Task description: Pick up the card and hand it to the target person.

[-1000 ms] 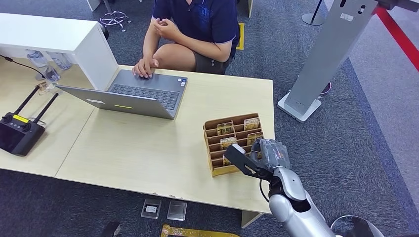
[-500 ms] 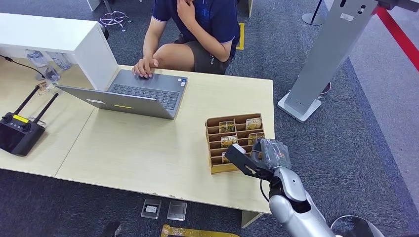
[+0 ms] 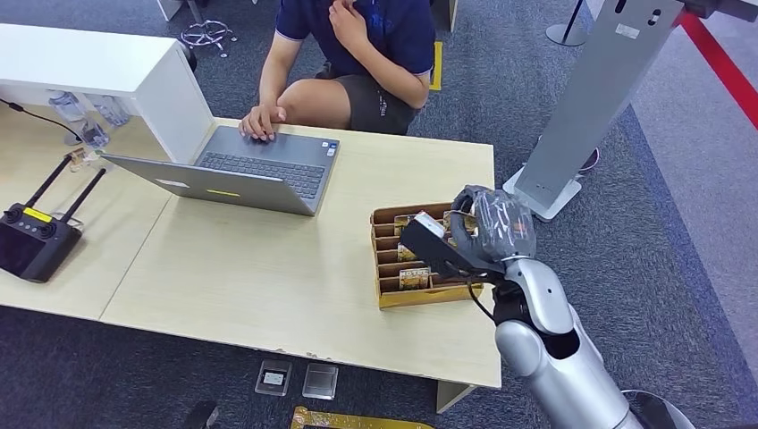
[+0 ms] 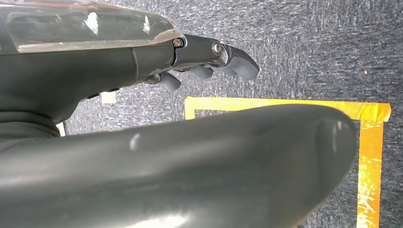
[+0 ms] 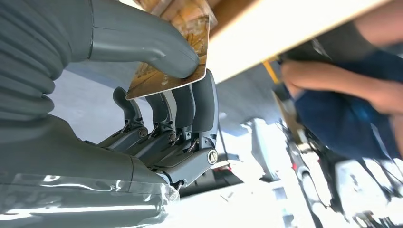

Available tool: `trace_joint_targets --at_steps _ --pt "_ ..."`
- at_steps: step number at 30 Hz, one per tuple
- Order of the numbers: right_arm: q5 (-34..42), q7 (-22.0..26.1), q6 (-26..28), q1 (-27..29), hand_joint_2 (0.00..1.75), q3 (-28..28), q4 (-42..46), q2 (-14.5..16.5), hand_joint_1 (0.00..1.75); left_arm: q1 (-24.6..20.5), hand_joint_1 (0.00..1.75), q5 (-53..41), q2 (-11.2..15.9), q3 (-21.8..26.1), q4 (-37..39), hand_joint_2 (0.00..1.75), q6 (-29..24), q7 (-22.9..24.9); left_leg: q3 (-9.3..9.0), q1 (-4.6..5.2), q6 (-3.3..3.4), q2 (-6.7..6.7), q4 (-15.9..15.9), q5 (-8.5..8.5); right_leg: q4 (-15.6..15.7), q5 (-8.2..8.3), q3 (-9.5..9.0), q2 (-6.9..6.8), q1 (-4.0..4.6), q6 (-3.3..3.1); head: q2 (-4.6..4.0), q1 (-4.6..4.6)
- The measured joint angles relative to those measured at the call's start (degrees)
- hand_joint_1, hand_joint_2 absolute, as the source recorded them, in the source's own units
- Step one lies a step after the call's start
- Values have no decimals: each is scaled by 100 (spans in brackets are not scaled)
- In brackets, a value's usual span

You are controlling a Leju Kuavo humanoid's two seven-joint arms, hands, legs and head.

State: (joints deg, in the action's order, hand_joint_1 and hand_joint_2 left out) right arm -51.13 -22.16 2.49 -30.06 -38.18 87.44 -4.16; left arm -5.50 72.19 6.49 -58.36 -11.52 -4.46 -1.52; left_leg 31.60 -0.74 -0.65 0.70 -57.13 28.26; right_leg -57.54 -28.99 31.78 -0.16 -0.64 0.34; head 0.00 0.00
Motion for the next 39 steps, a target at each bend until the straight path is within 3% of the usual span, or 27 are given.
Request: trace_joint_targets --at_steps 8,16,21,29,33,39 --pt "566 402 261 -925 175 -98 -497 152 141 -17 0 -128 0 -17 0 0 24 -18 4 0 1 2 0 -1 -2 0 1 -2 0 0 0 -7" --pt "722 886 934 -1945 175 -258 -2506 633 141 -171 0 -264 0 -96 0 0 29 83 8 0 2 8 0 -6 -7 0 2 -8 0 0 0 -2" --pt "688 1062 1028 -2279 175 -335 -3594 933 141 -205 0 -248 0 -124 0 0 16 116 9 0 1 7 0 -6 -8 0 5 -6 0 0 0 -7" --pt "674 1149 1114 -2468 175 -415 -4581 1205 141 -168 0 -182 0 -127 0 0 8 148 8 0 1 6 0 -6 -7 0 6 -6 0 0 0 -5" --pt "676 1180 1147 -2499 175 -438 -4880 1261 0 -160 0 -169 0 -129 0 0 7 148 6 0 1 6 0 -6 -7 0 5 -5 0 0 0 -4" --pt "675 1216 1224 -2501 175 -466 -5181 1291 0 -161 0 -168 0 -148 0 0 9 150 5 0 1 5 -1 -6 -7 1 6 -5 0 0 0 -4"
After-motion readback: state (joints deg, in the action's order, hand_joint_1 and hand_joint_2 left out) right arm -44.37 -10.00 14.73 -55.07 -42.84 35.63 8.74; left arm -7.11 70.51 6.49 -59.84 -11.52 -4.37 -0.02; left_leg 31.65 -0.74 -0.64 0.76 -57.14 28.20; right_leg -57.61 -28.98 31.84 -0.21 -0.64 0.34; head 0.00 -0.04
